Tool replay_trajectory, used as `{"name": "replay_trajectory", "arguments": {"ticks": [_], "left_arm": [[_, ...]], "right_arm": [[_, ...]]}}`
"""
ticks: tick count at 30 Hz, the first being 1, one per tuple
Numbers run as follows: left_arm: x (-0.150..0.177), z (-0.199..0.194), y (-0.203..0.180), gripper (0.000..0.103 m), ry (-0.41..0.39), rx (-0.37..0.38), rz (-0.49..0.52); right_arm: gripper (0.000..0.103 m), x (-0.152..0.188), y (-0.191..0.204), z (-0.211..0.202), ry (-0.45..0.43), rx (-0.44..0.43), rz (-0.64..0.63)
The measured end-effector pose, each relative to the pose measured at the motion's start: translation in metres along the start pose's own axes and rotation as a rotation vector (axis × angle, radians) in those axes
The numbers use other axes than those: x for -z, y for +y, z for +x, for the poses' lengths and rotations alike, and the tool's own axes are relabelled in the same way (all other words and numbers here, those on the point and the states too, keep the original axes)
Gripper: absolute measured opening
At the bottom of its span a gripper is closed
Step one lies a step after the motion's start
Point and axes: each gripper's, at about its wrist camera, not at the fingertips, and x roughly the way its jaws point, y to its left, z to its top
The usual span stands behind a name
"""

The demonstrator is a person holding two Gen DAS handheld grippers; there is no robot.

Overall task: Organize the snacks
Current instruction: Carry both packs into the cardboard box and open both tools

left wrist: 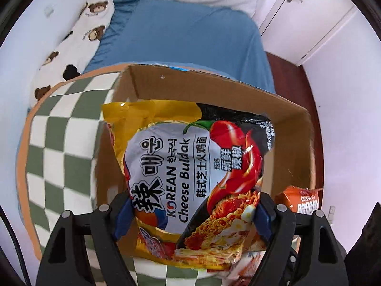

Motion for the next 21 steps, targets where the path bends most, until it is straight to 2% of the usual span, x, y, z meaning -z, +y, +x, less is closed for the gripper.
{"name": "replay_trajectory", "arguments": {"ticks": [2,4,8,12,13,14,15,19,21], "left_arm": [[-0.02,0.022,0.006,0.081,0.02,-0.013,-0.009],[-0.024,0.032,0.004,0.081,0.026,-0.029,-0.012],[-0.042,0.055,-0.003,0.081,0.066,-0.049,0.011],[-0.048,0.08,-0.011,0.083,0.12,-0.048,0.02],[-0.049,0.087,-0.011,0.085,0.13,-0.05,0.023],[-0.049,0.09,-0.013,0.09,0.133,-0.054,0.028],[-0.048,0.093,-0.014,0.091,0.133,-0.06,0.031],[-0.045,0.087,-0.016,0.091,0.095,-0.054,0.021],[-0.043,0.079,-0.016,0.091,0.076,-0.045,0.015]], "right_arm": [[0.052,-0.018,0.001,0.024,0.023,0.015,-0.022],[0.052,-0.032,0.0,0.044,0.04,0.036,-0.039],[0.052,-0.048,-0.007,0.082,0.069,0.052,-0.047],[0.054,-0.059,-0.017,0.117,0.134,0.07,-0.041],[0.063,-0.06,-0.02,0.123,0.142,0.074,-0.046],[0.077,-0.062,-0.022,0.128,0.146,0.089,-0.051],[0.082,-0.063,-0.025,0.131,0.141,0.101,-0.052],[0.084,-0.063,-0.031,0.133,0.149,0.105,-0.05],[0.093,-0.061,-0.035,0.129,0.147,0.109,-0.042]]}}
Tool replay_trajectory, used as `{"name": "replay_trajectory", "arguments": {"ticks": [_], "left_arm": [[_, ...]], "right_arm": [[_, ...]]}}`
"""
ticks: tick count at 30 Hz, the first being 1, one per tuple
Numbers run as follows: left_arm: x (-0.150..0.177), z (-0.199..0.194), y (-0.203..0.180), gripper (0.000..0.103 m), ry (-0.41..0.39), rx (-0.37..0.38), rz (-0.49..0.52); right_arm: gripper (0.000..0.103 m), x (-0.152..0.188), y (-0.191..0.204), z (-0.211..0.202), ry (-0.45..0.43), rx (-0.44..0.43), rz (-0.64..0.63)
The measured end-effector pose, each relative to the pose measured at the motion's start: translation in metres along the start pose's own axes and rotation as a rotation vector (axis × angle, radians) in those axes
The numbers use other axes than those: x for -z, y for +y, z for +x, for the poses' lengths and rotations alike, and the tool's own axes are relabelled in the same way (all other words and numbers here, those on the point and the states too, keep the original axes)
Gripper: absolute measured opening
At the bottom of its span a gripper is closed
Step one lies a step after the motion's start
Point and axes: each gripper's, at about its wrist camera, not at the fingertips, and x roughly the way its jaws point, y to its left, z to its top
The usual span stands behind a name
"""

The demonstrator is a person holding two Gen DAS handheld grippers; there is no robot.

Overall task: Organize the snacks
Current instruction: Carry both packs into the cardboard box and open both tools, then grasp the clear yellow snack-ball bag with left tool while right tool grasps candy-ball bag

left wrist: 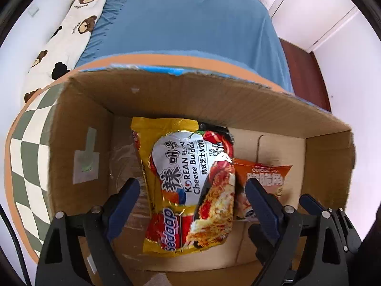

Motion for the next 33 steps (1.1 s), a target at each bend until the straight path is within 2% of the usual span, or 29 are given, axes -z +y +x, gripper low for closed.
{"name": "replay_trajectory", "arguments": {"ticks": [1,6,12,18,27,33], "left_arm": [[0.002,-0.004,0.0,0.091,-0.012,-0.002,-0.001],[0.029,-0.032,-0.003,0.091,-0.094,-0.034,0.015],[0.069,-0.059,0.0,0.091,-0.173,-0.048,0.011],[0.109,-0.089,-0.002,0.091,-0.286,-0.1,0.049],[0.163,-0.136,-0.014,0.091,-0.399,-0.112,0.098],[0.185,-0.154,-0.012,0.091,-0.413,-0.085,0.076]], "right_arm": [[0.096,0.005,-0.002,-0.007,-0.003,-0.001,0.005],[0.097,0.015,-0.017,-0.027,-0.039,0.029,0.022],[0.097,0.029,-0.013,-0.07,-0.097,0.069,0.017],[0.097,0.058,-0.01,-0.11,-0.186,0.126,0.004],[0.097,0.095,-0.001,-0.172,-0.289,0.104,0.006],[0.097,0.113,0.01,-0.206,-0.333,0.081,-0.001]]}}
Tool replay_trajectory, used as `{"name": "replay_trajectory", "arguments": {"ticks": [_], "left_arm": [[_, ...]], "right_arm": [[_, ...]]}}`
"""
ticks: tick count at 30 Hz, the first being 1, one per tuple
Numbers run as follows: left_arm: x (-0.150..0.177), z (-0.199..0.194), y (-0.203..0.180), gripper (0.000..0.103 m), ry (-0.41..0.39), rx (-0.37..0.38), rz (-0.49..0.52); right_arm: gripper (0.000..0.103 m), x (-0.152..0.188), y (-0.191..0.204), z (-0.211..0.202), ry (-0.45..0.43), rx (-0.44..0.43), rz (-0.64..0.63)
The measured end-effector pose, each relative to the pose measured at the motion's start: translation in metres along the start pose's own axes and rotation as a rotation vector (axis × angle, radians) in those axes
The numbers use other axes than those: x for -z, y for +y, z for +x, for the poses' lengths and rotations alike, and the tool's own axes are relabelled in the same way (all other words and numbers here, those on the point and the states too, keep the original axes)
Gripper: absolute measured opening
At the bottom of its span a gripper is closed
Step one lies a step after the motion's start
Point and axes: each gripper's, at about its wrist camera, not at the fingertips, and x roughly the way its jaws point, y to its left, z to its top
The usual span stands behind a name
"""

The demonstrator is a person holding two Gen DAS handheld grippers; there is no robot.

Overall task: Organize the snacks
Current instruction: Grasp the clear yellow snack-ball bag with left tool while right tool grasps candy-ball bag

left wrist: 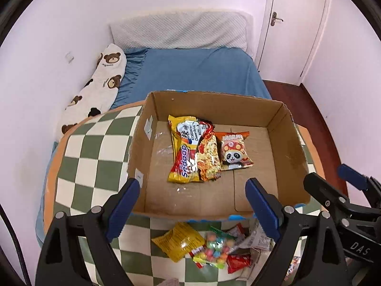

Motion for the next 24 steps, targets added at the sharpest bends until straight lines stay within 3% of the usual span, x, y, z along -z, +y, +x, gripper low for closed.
{"name": "replay_trajectory", "arguments": {"ticks": [7,10,14,18,24], "left_arm": [[0.034,-0.012,0.032,0.091,0.052,0.02,-0.059],[0.068,-0.008,0.058,0.091,0.106,-0.04,-0.041],[0.131,0.014,0.099,0.091,0.257,-0.107,-0.036],[0.203,0.046,0.136,0.091,0.442,-0.116,-0.065],[0.275,0.088,0.145,0.091,0.591,-0.124,-0.001]], "right_arm": [[0.098,0.041,0.0,-0.014,0.09,-0.054,0.073],[0.098,0.074,0.004,-0.007,0.164,-0.068,0.107],[0.098,0.126,0.012,0.012,0.274,-0.105,0.156],[0.098,0.171,0.021,0.038,0.371,-0.103,0.171],[0.098,0.207,0.021,0.058,0.462,-0.088,0.186]]}}
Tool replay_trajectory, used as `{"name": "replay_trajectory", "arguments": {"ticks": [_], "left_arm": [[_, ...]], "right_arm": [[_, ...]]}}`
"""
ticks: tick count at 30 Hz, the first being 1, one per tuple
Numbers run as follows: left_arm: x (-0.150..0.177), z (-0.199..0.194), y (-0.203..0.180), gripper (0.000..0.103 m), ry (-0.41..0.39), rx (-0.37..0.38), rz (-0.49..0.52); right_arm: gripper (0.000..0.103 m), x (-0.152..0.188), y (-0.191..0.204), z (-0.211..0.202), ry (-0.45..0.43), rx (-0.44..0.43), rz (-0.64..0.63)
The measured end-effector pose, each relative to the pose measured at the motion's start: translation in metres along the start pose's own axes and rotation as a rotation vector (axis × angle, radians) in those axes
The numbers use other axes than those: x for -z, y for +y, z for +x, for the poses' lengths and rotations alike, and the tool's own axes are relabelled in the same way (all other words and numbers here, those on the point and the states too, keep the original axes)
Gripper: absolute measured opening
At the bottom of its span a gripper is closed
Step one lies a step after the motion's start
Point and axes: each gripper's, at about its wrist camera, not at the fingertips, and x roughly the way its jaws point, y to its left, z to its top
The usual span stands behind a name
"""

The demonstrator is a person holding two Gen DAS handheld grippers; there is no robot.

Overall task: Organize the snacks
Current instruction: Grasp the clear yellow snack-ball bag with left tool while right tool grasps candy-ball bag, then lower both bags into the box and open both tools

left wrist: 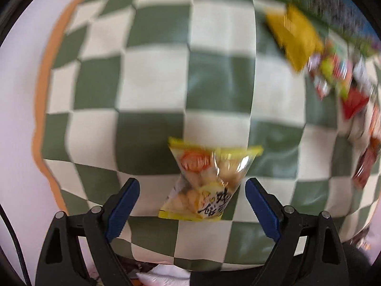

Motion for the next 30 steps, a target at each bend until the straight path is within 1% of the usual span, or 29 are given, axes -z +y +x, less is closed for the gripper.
{"name": "replay_trajectory", "arguments": {"ticks": [3,4,5,6,8,11,16,19,21,22,23,24,26,27,28,30], "left_arm": [[0.004,0.039,-0.013,0.09,0.091,0.026,0.048],[0.005,0.047,-0.017,0.082,0.103,0.027,0.055],[0.004,0.053,-0.021,0.067,0.1,0.017,0.06],[0.003,0.053,-0.023,0.061,0.091,0.019,0.053],[-0.002,0.047,-0.022,0.056,0.063,0.064,0.007],[-0.018,0.032,-0.02,0.054,0.02,0.107,-0.049],[-0.061,0.013,-0.022,0.054,-0.027,0.172,-0.141],[-0.081,0.013,-0.028,0.054,-0.018,0.196,-0.166],[-0.088,0.016,-0.031,0.054,-0.004,0.196,-0.173],[-0.09,0.018,-0.033,0.054,0.002,0.195,-0.172],[-0.091,0.019,-0.034,0.054,0.009,0.191,-0.169],[-0.091,0.02,-0.035,0.054,0.012,0.189,-0.167],[-0.089,0.02,-0.036,0.054,0.014,0.19,-0.155],[-0.086,0.021,-0.036,0.054,0.023,0.188,-0.151],[-0.089,0.021,-0.04,0.054,0.033,0.19,-0.149],[-0.074,0.025,-0.042,0.054,0.057,0.192,-0.135]], "right_arm": [[0.098,0.001,-0.001,0.006,0.009,0.017,0.005],[0.098,0.001,0.001,0.008,0.013,0.018,0.004],[0.098,0.0,0.002,0.01,0.015,0.02,0.002],[0.098,-0.001,0.005,0.012,0.016,0.021,0.0],[0.098,-0.007,0.008,0.013,0.015,0.025,0.001],[0.098,-0.022,0.01,0.017,-0.003,0.016,0.034],[0.098,-0.059,0.018,0.038,-0.027,-0.004,0.099],[0.097,-0.077,0.028,0.061,-0.011,-0.014,0.104],[0.092,-0.084,0.032,0.077,0.005,0.0,0.097],[0.081,-0.086,0.032,0.085,0.022,0.001,0.101],[0.067,-0.087,0.031,0.093,0.043,-0.007,0.111],[0.063,-0.087,0.029,0.1,0.059,-0.005,0.119],[0.06,-0.083,0.031,0.102,0.049,0.0,0.085],[0.06,-0.078,0.034,0.103,0.059,0.009,0.04],[0.056,-0.073,0.037,0.103,0.075,0.019,0.004],[0.055,-0.053,0.045,0.108,0.144,0.057,-0.104]]}}
